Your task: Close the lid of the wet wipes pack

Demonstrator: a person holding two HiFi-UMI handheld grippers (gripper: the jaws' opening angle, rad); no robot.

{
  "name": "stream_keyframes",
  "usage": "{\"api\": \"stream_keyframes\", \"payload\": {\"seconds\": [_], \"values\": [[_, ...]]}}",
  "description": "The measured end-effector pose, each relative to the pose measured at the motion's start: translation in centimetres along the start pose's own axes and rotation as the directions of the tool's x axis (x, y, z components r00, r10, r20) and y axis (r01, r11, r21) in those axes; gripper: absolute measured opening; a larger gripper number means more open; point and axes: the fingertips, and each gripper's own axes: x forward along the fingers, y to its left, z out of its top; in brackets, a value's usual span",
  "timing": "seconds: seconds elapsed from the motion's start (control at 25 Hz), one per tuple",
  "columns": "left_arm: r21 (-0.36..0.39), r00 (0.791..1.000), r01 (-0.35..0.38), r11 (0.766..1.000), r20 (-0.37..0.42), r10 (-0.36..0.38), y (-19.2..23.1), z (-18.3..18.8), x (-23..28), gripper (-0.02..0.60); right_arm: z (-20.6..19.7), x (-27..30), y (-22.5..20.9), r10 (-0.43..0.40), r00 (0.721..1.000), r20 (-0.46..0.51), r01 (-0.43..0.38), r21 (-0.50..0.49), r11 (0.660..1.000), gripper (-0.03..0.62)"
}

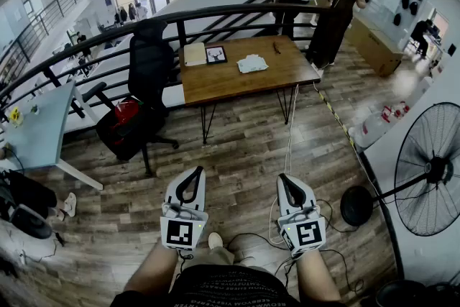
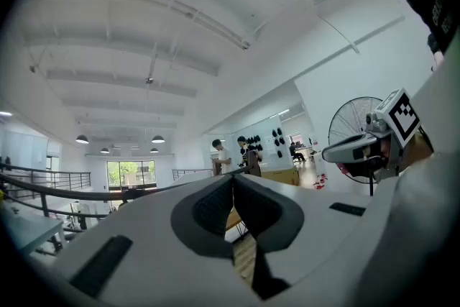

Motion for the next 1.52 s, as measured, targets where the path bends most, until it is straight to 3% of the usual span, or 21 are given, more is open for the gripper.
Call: {"api": "stream_keyframes", "payload": {"seconds": [0.44,0.8,1.12,1.52], "values": [[0.035,0.997,0.073,0.997,0.03,-0.074,1.9,-0.6,2.6,0.028,0.4,3.3,1.2,-0.025,1.0,0.016,0.025,0.016,1.0,0.014],[0.017,0.993,0.116,0.993,0.028,-0.117,4.7,-2.2,5.1,0.028,0.8,6.5,0.8,-0.072,0.997,0.033,0.07,0.045,0.997,0.032],[-0.044,0.989,0.148,0.988,0.025,-0.147,6.4,-3.5,6.0,0.028,0.8,8.2,2.7,-0.053,0.999,-0.012,0.053,0.043,0.998,0.109],[-0.085,0.99,0.143,0.986,0.004,-0.143,7.6,-5.7,7.1,0.028,-0.2,10.5,3.0,-0.026,0.998,-0.049,0.028,0.032,0.999,0.124]]}}
